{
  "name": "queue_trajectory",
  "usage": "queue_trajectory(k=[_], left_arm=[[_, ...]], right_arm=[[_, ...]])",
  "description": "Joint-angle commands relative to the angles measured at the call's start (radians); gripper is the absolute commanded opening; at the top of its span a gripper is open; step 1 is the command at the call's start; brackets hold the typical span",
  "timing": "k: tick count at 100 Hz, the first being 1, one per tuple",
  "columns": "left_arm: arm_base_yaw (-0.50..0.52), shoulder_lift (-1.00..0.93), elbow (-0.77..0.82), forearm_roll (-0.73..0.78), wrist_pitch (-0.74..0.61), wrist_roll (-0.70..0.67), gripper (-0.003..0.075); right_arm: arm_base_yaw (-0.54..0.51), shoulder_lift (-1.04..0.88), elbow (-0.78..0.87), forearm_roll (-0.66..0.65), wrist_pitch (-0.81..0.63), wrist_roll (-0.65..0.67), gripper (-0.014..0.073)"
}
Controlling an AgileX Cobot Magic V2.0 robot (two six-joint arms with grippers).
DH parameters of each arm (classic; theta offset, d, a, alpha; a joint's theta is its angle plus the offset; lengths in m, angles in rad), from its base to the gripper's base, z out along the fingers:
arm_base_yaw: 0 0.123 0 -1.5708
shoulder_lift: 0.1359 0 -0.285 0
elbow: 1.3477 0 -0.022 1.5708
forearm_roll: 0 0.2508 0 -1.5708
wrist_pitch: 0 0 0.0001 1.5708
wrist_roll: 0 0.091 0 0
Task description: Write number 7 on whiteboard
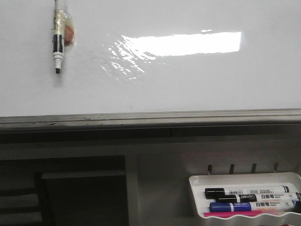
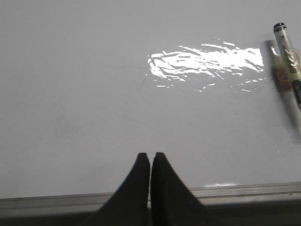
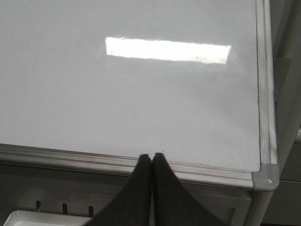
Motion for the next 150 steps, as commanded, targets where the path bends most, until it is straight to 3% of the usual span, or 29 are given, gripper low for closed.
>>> queue_trajectory(k=[1,28,67,77,96,125,136,150], left_arm=[[0.000,-0.031,0.035,-0.009,-0.071,-0.008,-0.0020],[0.000,-0.031,0.035,-0.048,-0.071,-0.008,-0.0020],[0.000,-0.031,0.033,-0.646,-0.077,-0.008,-0.0020],[-0.002,-0.031,0.016,-0.725,-0.075,-0.008,-0.0020],[-0.002,-0.008,-0.105,-0.684,0.047,0.002,-0.0020],[-0.002,0.253,-0.433,-0.322,0.367,0.016,-0.0020],[-0.014,0.345,-0.527,-0.316,0.441,0.087,-0.0020],[-0.091,0.404,-0.577,-0.318,0.438,0.109,-0.0020]], right_arm=[[0.001,-0.019,0.031,-0.009,-0.075,0.001,-0.0053],[0.001,-0.019,0.031,0.087,-0.075,0.001,-0.0053],[0.001,-0.019,0.031,0.613,-0.135,0.001,-0.0053],[0.001,-0.019,0.021,0.660,-0.121,0.001,-0.0053],[0.001,-0.002,-0.095,0.651,0.060,-0.001,-0.0053],[0.001,0.297,-0.374,0.493,0.382,-0.003,-0.0053],[0.001,0.406,-0.469,0.469,0.438,-0.006,-0.0053],[0.024,0.483,-0.535,0.473,0.458,-0.013,-0.0053]])
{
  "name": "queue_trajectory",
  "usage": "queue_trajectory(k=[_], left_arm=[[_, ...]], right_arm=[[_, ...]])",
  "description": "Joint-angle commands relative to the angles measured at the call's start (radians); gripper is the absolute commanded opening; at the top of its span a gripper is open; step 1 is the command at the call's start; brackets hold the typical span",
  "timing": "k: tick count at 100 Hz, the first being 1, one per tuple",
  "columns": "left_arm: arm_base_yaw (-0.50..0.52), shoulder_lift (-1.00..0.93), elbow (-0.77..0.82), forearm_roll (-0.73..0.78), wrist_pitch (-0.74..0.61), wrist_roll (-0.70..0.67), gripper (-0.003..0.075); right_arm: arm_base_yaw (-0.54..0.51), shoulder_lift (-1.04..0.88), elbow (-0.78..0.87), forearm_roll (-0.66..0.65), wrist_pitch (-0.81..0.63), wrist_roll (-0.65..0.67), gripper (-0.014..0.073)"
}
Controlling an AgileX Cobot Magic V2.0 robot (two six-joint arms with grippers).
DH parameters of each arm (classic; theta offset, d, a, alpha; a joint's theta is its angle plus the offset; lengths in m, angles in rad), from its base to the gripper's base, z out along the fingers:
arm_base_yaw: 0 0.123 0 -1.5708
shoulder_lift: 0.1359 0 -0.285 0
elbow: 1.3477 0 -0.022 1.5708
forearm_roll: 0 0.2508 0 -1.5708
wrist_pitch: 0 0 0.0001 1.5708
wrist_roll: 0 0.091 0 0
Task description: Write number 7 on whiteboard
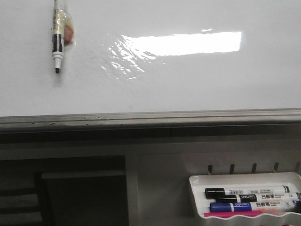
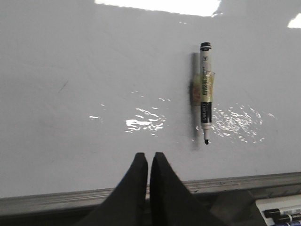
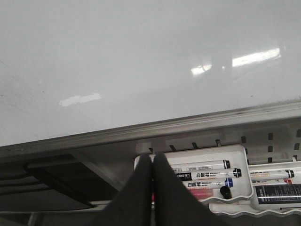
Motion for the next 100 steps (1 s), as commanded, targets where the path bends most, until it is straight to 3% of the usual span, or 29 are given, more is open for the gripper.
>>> queue_trajectory(k=[1,10,18,32,38,43,56,68,83,100], left_arm=[[-0.054,0.042,-0.059,-0.008,-0.051,0.034,-0.0020],[-0.093,0.065,-0.068,-0.010,-0.063,0.070,-0.0013],[-0.118,0.089,-0.068,-0.020,-0.085,0.073,0.0050],[-0.137,0.134,-0.068,-0.127,-0.143,0.073,0.0325],[-0.139,0.154,-0.068,-0.155,-0.172,0.073,0.0458],[-0.139,0.174,-0.068,-0.170,-0.193,0.073,0.0515],[-0.139,0.243,-0.068,-0.224,-0.217,0.094,0.0506],[-0.163,0.324,-0.068,-0.325,-0.251,0.213,0.0491],[-0.243,0.440,-0.080,-0.443,-0.337,0.337,0.0491],[-0.349,0.599,-0.141,-0.433,-0.448,0.340,0.0491]], right_arm=[[0.016,0.057,-0.073,0.001,-0.028,-0.017,-0.0053],[0.035,0.086,-0.094,0.007,-0.009,-0.038,-0.0024],[0.043,0.102,-0.098,0.010,-0.009,-0.041,0.0091],[0.043,0.125,-0.098,0.010,-0.017,-0.045,0.0408],[0.043,0.128,-0.098,0.010,-0.024,-0.045,0.0477],[0.043,0.130,-0.098,0.010,-0.028,-0.045,0.0485],[0.043,0.130,-0.098,0.016,-0.037,-0.045,0.0471],[0.043,0.130,-0.098,0.018,-0.046,-0.045,0.0470],[0.043,0.130,-0.098,0.018,-0.048,-0.045,0.0470],[0.043,0.130,-0.098,0.018,-0.048,-0.045,0.0470]])
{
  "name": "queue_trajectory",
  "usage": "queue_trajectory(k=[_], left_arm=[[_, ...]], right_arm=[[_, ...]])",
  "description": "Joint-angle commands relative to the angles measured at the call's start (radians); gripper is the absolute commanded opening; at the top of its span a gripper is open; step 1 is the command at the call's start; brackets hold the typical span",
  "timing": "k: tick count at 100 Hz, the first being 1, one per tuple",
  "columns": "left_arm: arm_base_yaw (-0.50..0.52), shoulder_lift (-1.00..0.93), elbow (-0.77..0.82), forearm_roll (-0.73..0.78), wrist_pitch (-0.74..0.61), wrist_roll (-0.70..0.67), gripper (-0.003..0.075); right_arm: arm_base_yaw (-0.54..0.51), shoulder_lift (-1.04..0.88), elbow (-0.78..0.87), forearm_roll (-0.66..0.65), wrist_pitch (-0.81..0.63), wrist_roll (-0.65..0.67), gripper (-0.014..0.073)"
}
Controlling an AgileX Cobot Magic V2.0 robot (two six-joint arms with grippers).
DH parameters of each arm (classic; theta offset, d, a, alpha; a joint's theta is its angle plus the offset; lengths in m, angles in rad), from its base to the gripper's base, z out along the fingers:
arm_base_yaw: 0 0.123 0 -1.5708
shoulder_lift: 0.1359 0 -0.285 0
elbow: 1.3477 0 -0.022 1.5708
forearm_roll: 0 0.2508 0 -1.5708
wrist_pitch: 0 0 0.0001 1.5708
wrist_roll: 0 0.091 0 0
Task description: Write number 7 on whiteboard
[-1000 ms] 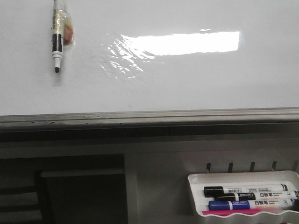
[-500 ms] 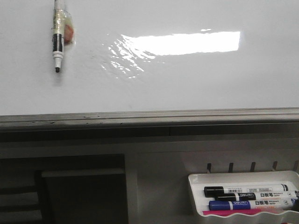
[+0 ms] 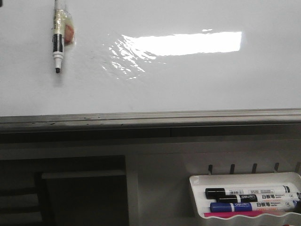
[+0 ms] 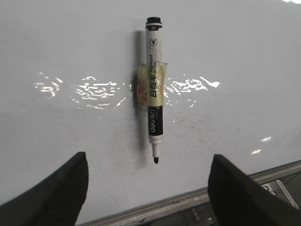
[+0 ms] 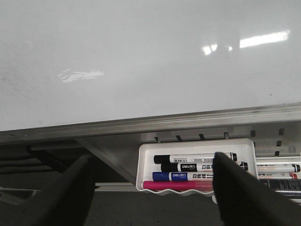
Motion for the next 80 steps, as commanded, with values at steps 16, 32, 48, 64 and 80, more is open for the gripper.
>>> queue_trajectory(k=[16,32,48,64,80], left_arm=[[-0.111,0.206,-0.127,-0.005,-0.207,0.011,0.0491],[-0.111,0.316,-0.188,-0.003,-0.207,0.011,0.0491],[-0.109,0.399,-0.226,-0.003,-0.207,0.011,0.0491],[-0.109,0.433,-0.233,0.000,-0.207,0.011,0.0483],[-0.109,0.455,-0.233,0.013,-0.226,0.011,0.0356]], right_arm=[[0.001,0.012,-0.036,0.017,-0.068,-0.018,0.0470],[0.001,0.012,-0.036,0.017,-0.068,-0.018,0.0470],[0.001,0.012,-0.036,0.017,-0.068,-0.018,0.0470],[0.001,0.012,-0.036,0.017,-0.068,-0.018,0.0470],[0.001,0.012,-0.036,0.017,-0.071,-0.018,0.0470]])
